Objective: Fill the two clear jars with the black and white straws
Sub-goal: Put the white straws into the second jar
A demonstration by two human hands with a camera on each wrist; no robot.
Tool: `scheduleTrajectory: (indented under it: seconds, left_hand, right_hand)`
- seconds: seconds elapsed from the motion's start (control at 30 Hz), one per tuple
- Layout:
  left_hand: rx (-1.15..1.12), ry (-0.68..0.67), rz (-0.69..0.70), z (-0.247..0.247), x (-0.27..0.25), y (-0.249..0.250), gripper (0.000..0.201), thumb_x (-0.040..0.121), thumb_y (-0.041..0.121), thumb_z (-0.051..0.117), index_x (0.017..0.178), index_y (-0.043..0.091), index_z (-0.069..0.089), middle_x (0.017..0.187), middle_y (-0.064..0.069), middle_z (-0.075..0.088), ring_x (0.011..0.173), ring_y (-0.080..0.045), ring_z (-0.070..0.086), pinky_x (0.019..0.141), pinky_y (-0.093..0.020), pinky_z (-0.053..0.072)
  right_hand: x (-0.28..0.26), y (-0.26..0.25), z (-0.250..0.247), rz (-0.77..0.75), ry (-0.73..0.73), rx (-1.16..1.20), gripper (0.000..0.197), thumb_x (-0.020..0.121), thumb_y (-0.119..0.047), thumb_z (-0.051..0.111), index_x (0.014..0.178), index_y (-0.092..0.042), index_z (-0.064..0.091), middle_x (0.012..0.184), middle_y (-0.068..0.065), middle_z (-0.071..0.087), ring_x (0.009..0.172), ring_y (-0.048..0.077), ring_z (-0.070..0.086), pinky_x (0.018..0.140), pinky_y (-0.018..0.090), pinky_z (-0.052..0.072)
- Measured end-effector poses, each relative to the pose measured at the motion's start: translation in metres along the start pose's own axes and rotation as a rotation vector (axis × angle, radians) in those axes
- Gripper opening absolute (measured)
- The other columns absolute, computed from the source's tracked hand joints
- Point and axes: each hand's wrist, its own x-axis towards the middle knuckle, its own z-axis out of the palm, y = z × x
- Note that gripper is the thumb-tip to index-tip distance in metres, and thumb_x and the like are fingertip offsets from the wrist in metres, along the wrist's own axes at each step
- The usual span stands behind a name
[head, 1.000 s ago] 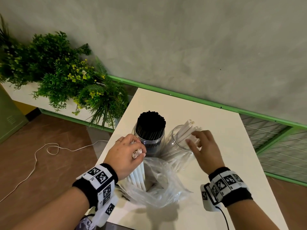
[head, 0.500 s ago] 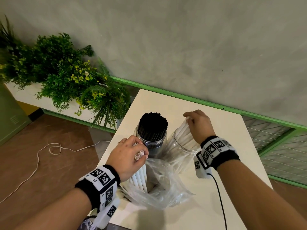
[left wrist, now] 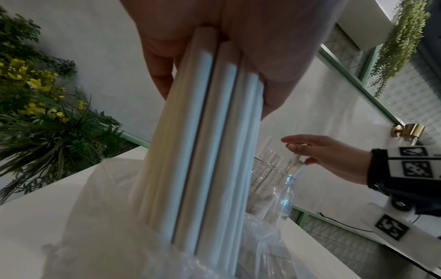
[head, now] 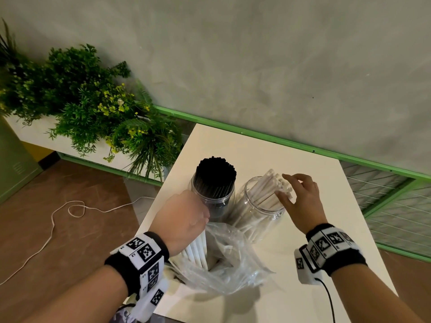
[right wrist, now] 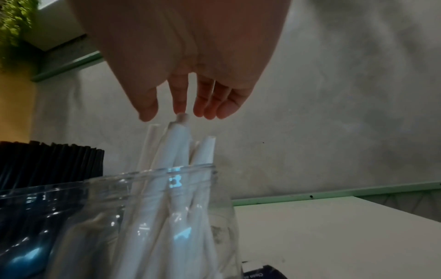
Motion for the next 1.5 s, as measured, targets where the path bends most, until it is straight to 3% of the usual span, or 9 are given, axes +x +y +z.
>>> scheduleTrajectory:
  seconds: [0.13,0.27,0.53,0.77,0.9,1.17,1.3,1.43,1.5]
  left_hand:
    - [-0.005,0.001,0.001,0.000,0.000,-0.001,0.026,0.080,0.050,0.042,0.087,0.037,0.063,0.101,0.015,0.047,0.088,-0.011,0.049,0.079,-0.023,0.032]
    - [-0.003,-0.008,-0.006,0.000,0.001,-0.001,0.026,0.080,0.051,0.042,0.088,0.038,0.063,0.102,0.015,0.046,0.090,-0.011,0.049,0.079,-0.026,0.036]
    - [-0.003,-0.011,-0.010,-0.001,0.000,-0.002,0.030,0.079,0.052,0.040,0.089,0.037,0.064,0.103,0.014,0.046,0.092,-0.011,0.048,0.079,-0.024,0.032]
    - [-0.015,0.002,-0.016,0.001,0.001,-0.002,0.028,0.079,0.052,0.041,0.088,0.037,0.064,0.102,0.014,0.047,0.091,-0.012,0.048,0.079,-0.025,0.034]
    - [-0.019,0.007,-0.010,0.000,0.000,0.000,0.028,0.079,0.051,0.042,0.087,0.037,0.064,0.101,0.013,0.049,0.090,-0.012,0.049,0.078,-0.024,0.034]
    - [-0.016,-0.002,-0.015,0.000,0.001,-0.001,0.028,0.080,0.052,0.041,0.088,0.037,0.064,0.102,0.014,0.047,0.091,-0.011,0.047,0.079,-0.023,0.031]
    - [-0.021,-0.001,-0.023,0.001,0.001,-0.001,0.027,0.079,0.051,0.041,0.087,0.038,0.063,0.102,0.015,0.047,0.091,-0.011,0.048,0.080,-0.025,0.034]
    - [-0.014,-0.014,-0.024,0.000,0.001,0.000,0.030,0.079,0.053,0.040,0.089,0.038,0.063,0.103,0.015,0.046,0.092,-0.010,0.047,0.079,-0.022,0.031]
    - [-0.016,-0.010,-0.022,0.000,0.001,0.000,0.029,0.079,0.053,0.040,0.088,0.038,0.064,0.102,0.015,0.046,0.092,-0.010,0.047,0.079,-0.022,0.030]
  right_hand:
    - [-0.012,0.007,-0.006,0.085,-0.162,0.119,0.055,0.078,-0.019,0.078,0.127,-0.024,0.055,0.118,-0.002,0.043,0.082,0.009,0.055,0.076,0.011,0.040]
    - [-0.009,0.007,0.000,0.078,-0.126,0.157,0.028,0.077,0.000,0.075,0.099,-0.016,0.068,0.096,-0.001,0.053,0.077,-0.002,0.057,0.068,0.000,0.037]
    - [0.024,0.002,-0.014,0.034,0.099,0.187,0.015,0.072,-0.002,0.080,0.080,-0.005,0.068,0.086,0.007,0.056,0.061,0.007,0.054,0.064,0.003,0.038]
    - [0.027,0.011,0.003,0.100,-0.112,0.164,0.016,0.078,-0.010,0.077,0.090,-0.007,0.068,0.093,0.004,0.051,0.067,0.015,0.056,0.068,0.004,0.040]
    - [0.027,0.013,0.004,0.124,-0.057,0.163,0.015,0.083,-0.009,0.072,0.098,-0.010,0.069,0.098,0.003,0.051,0.069,0.014,0.055,0.074,0.027,0.046]
    - [0.036,0.012,0.005,-0.108,-0.002,0.026,0.007,0.080,-0.011,0.074,0.086,-0.014,0.071,0.081,-0.005,0.058,0.083,0.021,0.046,0.074,0.024,0.029]
    - [0.039,0.005,0.015,-0.075,-0.047,0.103,0.014,0.080,-0.003,0.072,0.091,-0.010,0.069,0.085,-0.001,0.057,0.079,0.022,0.053,0.074,0.030,0.042]
    - [0.036,0.000,0.019,-0.129,0.032,0.156,0.019,0.079,0.009,0.067,0.093,-0.004,0.066,0.091,0.003,0.057,0.072,0.017,0.057,0.070,0.020,0.047]
    - [0.035,0.000,0.020,-0.193,0.022,0.128,0.022,0.079,0.014,0.063,0.093,-0.002,0.066,0.091,0.006,0.060,0.074,0.020,0.059,0.070,0.030,0.052]
